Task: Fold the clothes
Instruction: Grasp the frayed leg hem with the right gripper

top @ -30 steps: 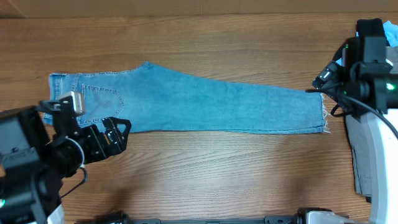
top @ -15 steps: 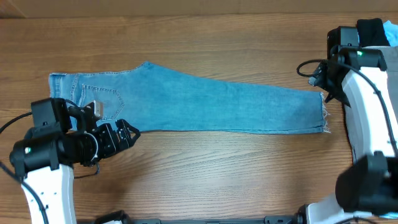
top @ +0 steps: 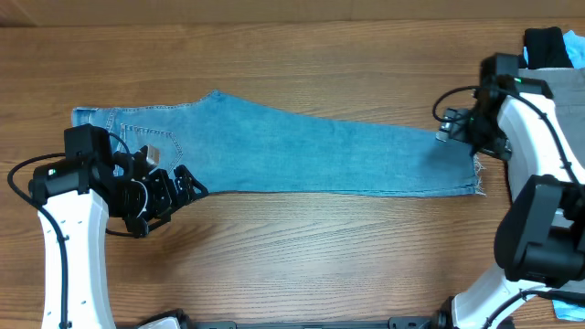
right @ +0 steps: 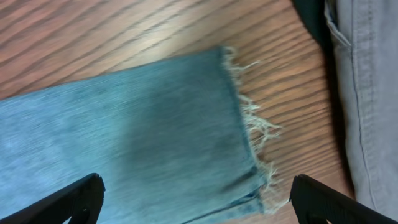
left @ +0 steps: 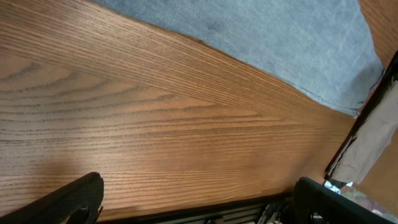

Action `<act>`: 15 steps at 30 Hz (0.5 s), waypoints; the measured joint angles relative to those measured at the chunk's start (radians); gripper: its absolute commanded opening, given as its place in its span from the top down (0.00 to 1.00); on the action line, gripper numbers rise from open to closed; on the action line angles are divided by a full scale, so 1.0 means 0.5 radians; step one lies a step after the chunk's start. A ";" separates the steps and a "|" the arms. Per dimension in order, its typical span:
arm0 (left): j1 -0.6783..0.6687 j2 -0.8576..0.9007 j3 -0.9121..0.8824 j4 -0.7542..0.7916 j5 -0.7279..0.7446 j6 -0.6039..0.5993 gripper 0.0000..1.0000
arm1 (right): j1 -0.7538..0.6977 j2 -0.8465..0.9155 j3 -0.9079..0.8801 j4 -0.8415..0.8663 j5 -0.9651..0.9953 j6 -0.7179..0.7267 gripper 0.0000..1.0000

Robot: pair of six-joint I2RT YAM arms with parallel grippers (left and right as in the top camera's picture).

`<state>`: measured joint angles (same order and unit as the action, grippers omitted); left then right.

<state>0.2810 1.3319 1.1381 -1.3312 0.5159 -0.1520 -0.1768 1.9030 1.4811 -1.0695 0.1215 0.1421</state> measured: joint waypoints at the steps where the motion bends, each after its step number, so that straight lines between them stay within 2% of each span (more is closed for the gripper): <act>1: 0.000 0.011 0.000 -0.001 0.000 0.000 0.00 | -0.058 0.000 -0.028 0.025 -0.028 -0.025 0.00; 8: 0.000 0.026 0.000 0.002 0.000 0.000 0.00 | -0.397 0.005 -0.153 0.152 -0.455 -0.275 0.00; 15: 0.000 0.026 0.000 0.031 0.000 0.000 0.00 | -0.386 0.108 -0.178 0.217 -0.622 -0.362 0.00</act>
<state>0.2810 1.3449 1.1381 -1.3155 0.5159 -0.1520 -0.3698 1.9568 1.3922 -0.9607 -0.1894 -0.0387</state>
